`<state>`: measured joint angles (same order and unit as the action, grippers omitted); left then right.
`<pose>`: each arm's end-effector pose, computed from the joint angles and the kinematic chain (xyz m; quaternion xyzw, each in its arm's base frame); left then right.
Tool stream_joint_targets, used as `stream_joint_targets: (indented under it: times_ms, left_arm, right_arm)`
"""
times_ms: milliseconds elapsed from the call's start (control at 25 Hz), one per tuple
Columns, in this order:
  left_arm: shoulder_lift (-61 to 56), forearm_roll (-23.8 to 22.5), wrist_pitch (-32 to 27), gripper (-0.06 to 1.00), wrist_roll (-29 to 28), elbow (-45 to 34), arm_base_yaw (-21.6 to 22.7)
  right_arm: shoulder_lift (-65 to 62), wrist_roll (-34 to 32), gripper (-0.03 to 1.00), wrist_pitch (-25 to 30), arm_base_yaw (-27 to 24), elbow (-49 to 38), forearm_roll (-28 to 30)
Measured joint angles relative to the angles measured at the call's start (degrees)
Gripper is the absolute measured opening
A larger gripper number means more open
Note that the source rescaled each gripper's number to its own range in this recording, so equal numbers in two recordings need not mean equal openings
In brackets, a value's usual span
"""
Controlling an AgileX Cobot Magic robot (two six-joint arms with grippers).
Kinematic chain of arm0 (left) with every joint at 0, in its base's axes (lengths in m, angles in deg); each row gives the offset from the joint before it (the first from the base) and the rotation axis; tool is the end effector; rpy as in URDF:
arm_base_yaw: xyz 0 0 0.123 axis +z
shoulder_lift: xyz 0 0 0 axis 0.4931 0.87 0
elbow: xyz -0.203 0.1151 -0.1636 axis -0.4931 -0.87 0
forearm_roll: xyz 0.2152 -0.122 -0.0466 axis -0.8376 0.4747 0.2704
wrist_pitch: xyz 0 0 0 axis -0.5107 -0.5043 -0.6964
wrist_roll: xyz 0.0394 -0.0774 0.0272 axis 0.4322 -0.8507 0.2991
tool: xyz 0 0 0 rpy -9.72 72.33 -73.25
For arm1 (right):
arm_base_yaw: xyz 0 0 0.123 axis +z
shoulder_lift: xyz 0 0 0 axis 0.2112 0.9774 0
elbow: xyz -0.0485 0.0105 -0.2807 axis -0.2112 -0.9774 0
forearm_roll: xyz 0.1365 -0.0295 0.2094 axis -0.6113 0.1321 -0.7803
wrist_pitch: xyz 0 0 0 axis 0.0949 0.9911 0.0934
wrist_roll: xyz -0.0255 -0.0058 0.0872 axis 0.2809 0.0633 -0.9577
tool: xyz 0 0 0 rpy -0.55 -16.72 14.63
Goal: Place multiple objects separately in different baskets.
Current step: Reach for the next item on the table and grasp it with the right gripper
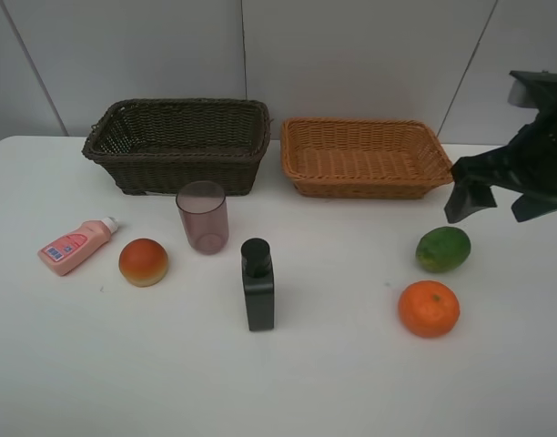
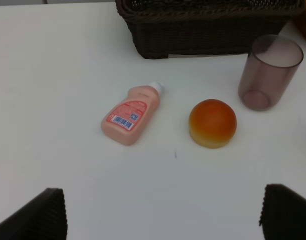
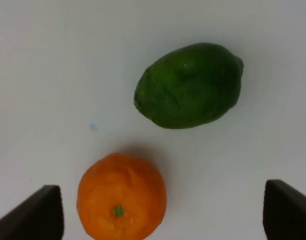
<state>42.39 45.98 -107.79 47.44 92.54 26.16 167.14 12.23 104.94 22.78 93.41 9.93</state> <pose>-0.0069 0.0009 0.2788 0.0064 0.8506 -0.0239 0.5253 0.2484 0.0448 0.2452 -0.0237 0.9888 0.0145 0.1464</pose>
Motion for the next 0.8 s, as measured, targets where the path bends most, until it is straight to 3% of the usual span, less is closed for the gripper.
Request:
stream_joint_targets:
  times_ms: [80,240,320,800]
  left_arm:
    - [0.0,0.0,0.0,1.00,0.0,0.0,0.0]
    - [0.0,0.0,0.0,1.00,0.0,0.0,0.0]
    - [0.0,0.0,0.0,1.00,0.0,0.0,0.0]
    - [0.0,0.0,0.0,1.00,0.0,0.0,0.0]
  right_arm:
    - [2.6,-1.6,0.78,-0.8,0.0,0.9,0.5]
    - [6.5,-4.6,0.94,-2.1,0.0,2.6,2.3]
    - [7.7,-6.6,0.97,-3.1,0.0,3.2,2.4]
    - [11.8,-16.9,0.98,-5.3,0.7,3.9,4.7]
